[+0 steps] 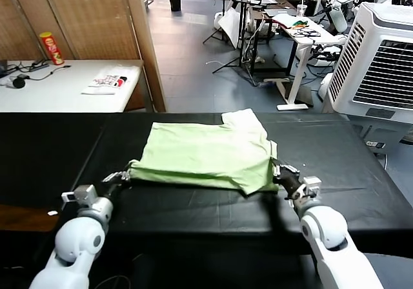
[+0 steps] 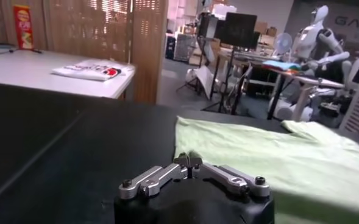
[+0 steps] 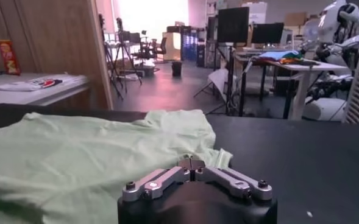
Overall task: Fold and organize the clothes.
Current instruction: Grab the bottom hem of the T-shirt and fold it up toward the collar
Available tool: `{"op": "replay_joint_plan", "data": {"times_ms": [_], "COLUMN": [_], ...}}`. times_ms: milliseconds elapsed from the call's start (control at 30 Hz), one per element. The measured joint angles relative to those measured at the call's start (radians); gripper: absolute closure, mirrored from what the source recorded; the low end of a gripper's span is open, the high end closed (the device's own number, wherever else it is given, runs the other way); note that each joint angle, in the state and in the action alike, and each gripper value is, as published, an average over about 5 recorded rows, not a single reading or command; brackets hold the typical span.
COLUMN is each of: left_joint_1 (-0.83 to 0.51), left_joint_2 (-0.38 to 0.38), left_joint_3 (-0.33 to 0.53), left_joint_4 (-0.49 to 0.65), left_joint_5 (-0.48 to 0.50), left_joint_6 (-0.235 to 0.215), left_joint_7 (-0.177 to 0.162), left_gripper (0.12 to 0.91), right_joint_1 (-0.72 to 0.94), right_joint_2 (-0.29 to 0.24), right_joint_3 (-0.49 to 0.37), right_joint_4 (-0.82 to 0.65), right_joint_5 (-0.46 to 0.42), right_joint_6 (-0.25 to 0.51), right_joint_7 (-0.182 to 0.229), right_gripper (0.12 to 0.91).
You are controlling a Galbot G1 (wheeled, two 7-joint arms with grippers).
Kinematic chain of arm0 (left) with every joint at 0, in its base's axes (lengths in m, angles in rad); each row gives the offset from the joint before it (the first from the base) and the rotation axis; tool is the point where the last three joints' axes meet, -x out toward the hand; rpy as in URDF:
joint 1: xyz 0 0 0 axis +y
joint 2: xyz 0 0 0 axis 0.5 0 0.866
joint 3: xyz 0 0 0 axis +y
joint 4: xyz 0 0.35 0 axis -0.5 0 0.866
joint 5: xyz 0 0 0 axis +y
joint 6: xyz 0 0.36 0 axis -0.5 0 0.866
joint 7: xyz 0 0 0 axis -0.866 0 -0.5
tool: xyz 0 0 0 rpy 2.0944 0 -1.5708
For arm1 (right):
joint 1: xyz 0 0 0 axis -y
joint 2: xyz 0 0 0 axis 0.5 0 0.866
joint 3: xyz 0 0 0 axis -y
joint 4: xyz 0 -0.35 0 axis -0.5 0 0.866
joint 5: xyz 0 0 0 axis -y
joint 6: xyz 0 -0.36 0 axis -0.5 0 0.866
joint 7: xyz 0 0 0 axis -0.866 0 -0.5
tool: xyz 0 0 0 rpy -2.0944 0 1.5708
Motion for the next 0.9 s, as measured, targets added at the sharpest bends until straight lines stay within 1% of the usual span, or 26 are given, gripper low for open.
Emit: {"op": "replay_joint_plan", "data": {"times_ms": [233,500,600,733,767,833,867,900], "left_joint_1": [-0.043,-0.087,-0.102,-0.121,-0.125,-0.130,-0.131,-0.131], "left_joint_2": [-0.002,0.006,0.007,0.006,0.005,0.005,0.005,0.005], "left_joint_3": [0.017,0.042,0.056,0.073,0.077,0.080,0.081,0.082], "left_joint_4": [0.058,0.117,0.133,0.151,0.155,0.161,0.163,0.164], "left_joint_5": [0.031,0.036,0.036,0.035,0.035,0.034,0.035,0.036], "left_joint_6": [-0.004,-0.008,-0.008,-0.008,-0.007,-0.002,0.001,0.004], "left_joint_7": [-0.001,0.007,0.008,0.008,0.008,0.007,0.007,0.007], "left_gripper": [0.905,0.905,0.905,0.905,0.905,0.899,0.894,0.873], "right_joint_1": [0.051,0.065,0.062,0.052,0.048,0.040,0.035,0.028], "right_joint_2": [0.017,0.029,0.029,0.026,0.024,0.018,0.015,0.010], "right_joint_3": [-0.022,-0.025,-0.022,-0.016,-0.014,-0.007,-0.003,0.003], "right_joint_4": [-0.062,-0.088,-0.087,-0.077,-0.073,-0.062,-0.055,-0.046], "right_joint_5": [-0.007,-0.003,0.000,0.021,0.028,0.042,0.049,0.058], "right_joint_6": [0.007,0.005,-0.003,-0.033,-0.041,-0.055,-0.061,-0.067], "right_joint_7": [-0.004,-0.006,-0.006,0.003,0.006,0.011,0.012,0.013], "right_gripper": [0.903,0.903,0.903,0.902,0.893,0.841,0.799,0.740]}}
